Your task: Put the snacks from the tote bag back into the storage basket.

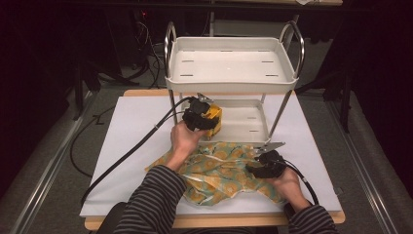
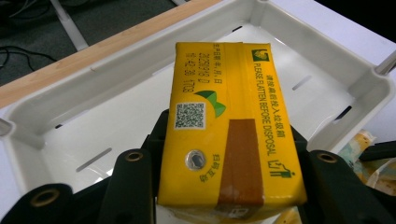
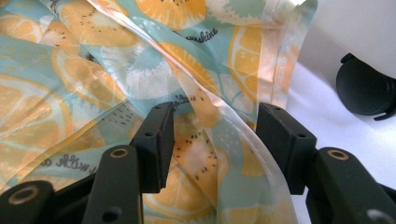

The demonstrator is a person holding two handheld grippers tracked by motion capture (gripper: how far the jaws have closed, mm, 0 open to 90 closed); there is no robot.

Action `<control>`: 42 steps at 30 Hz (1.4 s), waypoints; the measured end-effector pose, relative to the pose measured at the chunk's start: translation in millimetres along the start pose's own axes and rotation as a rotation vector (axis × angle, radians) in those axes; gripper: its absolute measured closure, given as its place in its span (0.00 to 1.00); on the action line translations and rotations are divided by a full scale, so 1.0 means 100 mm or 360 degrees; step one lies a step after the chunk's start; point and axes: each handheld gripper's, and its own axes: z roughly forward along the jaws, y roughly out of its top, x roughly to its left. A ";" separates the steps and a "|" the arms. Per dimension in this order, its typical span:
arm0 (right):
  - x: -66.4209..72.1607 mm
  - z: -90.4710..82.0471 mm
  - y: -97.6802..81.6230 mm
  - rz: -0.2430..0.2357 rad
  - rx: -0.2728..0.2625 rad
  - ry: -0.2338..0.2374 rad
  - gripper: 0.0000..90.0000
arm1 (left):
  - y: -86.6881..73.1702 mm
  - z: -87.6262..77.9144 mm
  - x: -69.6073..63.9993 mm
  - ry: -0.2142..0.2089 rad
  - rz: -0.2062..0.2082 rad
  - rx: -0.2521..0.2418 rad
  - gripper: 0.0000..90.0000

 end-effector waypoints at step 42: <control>-0.01 0.00 0.01 -0.0021 0.0004 0.0005 0.53 | -0.18 0.03 0.08 -0.0015 0.0069 0.0143 0.58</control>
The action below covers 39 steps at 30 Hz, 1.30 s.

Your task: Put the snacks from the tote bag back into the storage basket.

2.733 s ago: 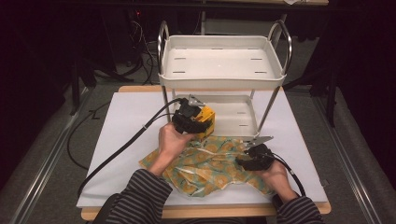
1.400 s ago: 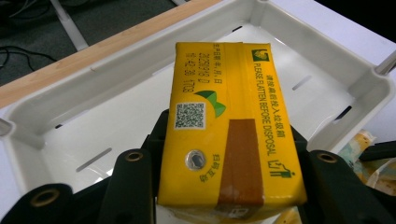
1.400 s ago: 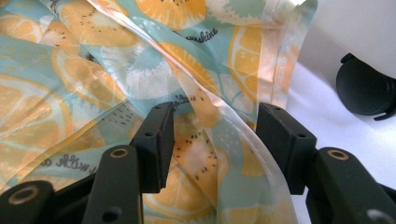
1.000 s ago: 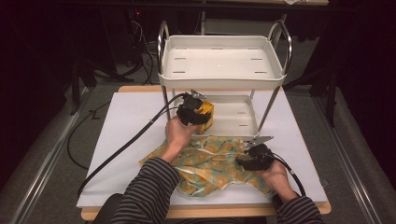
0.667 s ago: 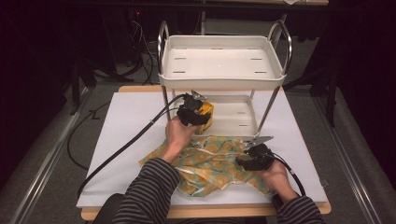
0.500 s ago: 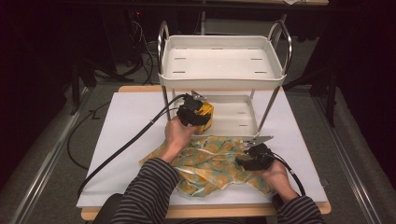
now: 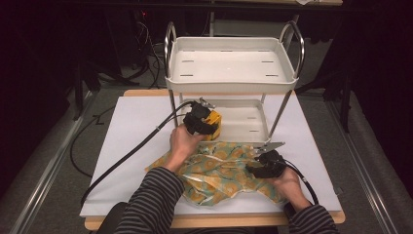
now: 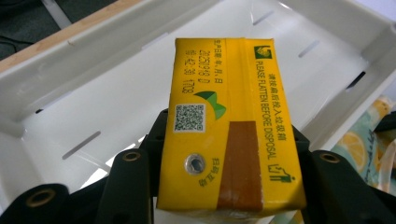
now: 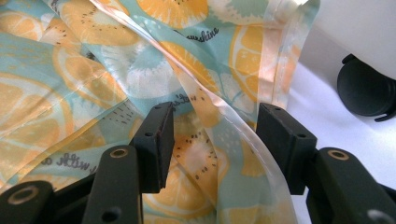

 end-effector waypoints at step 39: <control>0.00 0.00 0.01 0.0012 0.0003 0.0009 0.53 | 0.21 -0.42 -0.12 -0.0053 0.0075 -0.0129 0.41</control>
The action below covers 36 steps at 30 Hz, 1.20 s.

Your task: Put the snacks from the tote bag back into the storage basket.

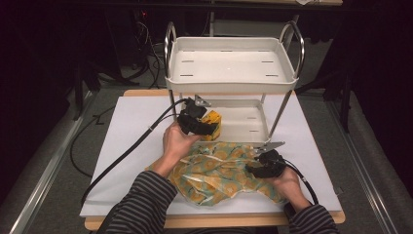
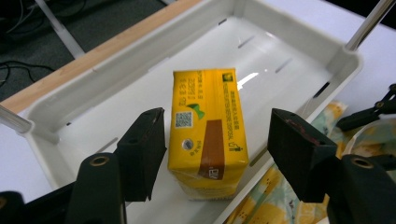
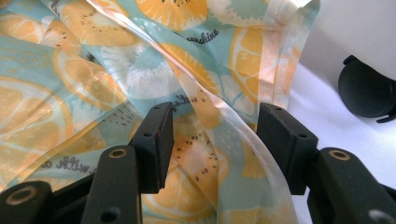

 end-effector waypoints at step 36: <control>0.01 -0.01 -0.01 0.0012 -0.0002 -0.0016 0.52 | -0.01 -0.71 0.08 -0.0108 -0.0033 -0.0076 0.41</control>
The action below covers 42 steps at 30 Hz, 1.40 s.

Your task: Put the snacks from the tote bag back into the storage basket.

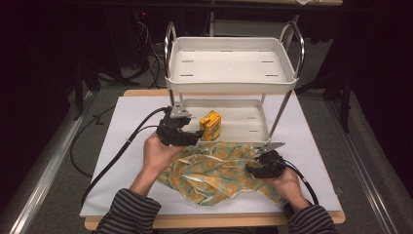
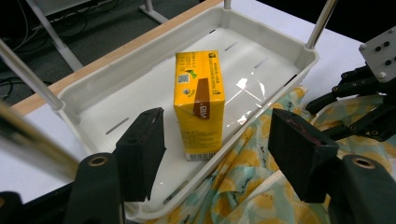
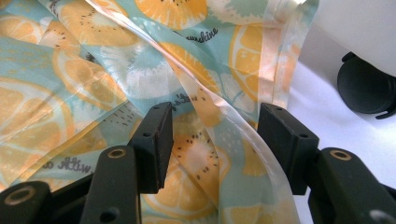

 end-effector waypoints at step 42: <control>-0.02 -0.01 0.02 0.0002 0.0021 0.0022 0.50 | -0.35 -0.42 0.43 0.0114 -0.0078 -0.0055 0.41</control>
